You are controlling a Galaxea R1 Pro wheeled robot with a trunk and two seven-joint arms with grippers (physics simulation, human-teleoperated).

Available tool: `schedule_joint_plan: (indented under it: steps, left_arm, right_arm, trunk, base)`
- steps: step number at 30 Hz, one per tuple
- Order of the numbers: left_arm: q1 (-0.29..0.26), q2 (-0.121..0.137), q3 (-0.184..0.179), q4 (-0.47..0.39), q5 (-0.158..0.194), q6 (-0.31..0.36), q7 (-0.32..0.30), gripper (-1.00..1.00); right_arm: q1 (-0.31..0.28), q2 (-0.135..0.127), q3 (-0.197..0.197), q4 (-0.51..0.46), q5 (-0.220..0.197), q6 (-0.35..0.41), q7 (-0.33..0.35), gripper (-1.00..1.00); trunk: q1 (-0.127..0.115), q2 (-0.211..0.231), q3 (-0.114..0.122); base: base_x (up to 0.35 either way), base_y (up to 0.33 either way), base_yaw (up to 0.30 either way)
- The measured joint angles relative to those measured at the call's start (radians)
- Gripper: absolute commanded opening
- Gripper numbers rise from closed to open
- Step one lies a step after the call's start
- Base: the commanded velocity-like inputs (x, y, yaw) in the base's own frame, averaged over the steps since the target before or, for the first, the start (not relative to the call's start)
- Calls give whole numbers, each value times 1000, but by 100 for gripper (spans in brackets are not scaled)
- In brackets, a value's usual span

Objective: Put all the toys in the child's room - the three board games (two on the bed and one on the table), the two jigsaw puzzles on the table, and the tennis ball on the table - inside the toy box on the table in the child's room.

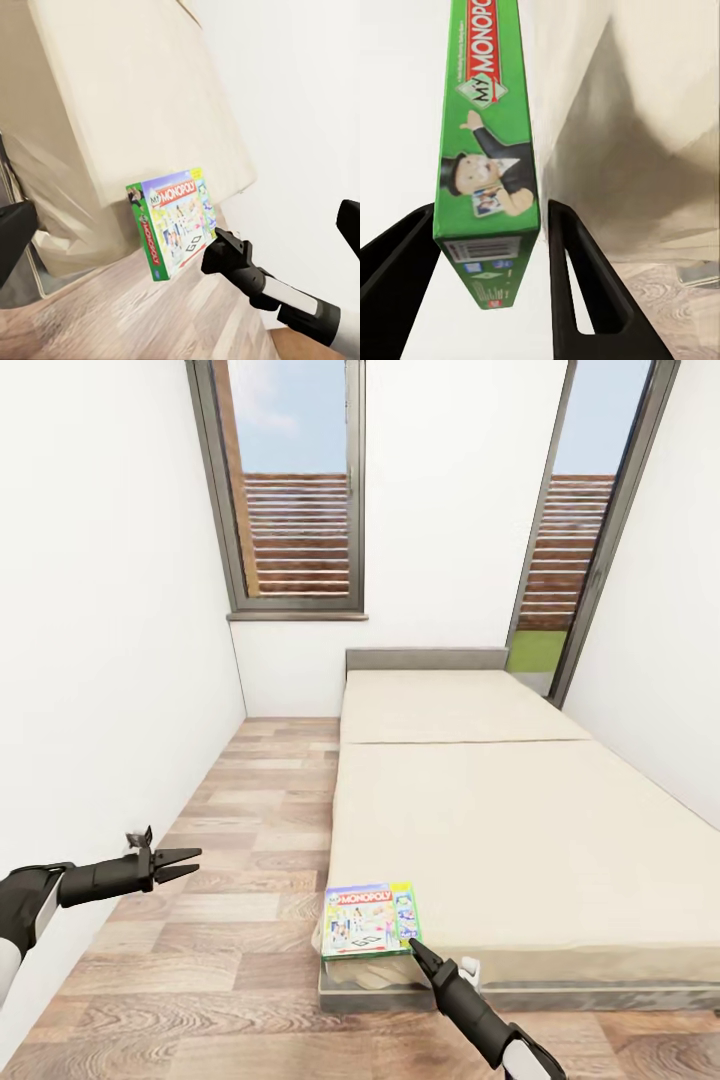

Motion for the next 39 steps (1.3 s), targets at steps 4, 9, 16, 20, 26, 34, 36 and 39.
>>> schedule_joint_plan:
  steps: [4,9,16,20,26,34,36,39]
  left_arm:
    - [-1,-8,-1,0,0,0,0,100]
    - [0,-17,-1,0,0,-1,0,100]
    - [-1,-20,-1,0,-2,-2,0,100]
    - [-1,-21,-1,0,-2,-2,0,100]
    - [-1,-25,-1,0,-2,-2,0,100]
    - [-1,-43,-1,0,-3,-2,0,100]
    - [-1,-44,-1,0,-3,-2,0,100]
    - [-1,-45,-1,0,-2,-2,0,100]
  right_arm:
    - [-36,-2,0,-66,-6,17,-5,-100]
    - [-94,-3,-1,-123,-1,89,-96,-100]
    - [-109,-2,-1,-308,-11,166,-282,-100]
    - [-105,-4,0,-428,-12,271,-296,-100]
    - [-94,-9,0,-475,-7,304,-297,-100]
    - [-97,-21,-8,-481,-11,314,-234,-100]
    - [-97,-22,-10,-481,-9,313,-214,-100]
    - [-97,-22,-11,-481,-8,316,-206,-100]
  trunk:
    - [-15,28,13]
    - [-34,63,28]
    - [-61,112,50]
    - [-77,140,63]
    - [-100,182,81]
    - [-130,238,107]
    - [-138,252,113]
    - [-150,273,122]
  base:
    - [0,0,0]
    - [0,0,0]
    - [0,0,0]
    - [0,0,0]
    - [0,0,0]
    - [0,0,0]
    - [0,0,0]
    - [0,0,0]
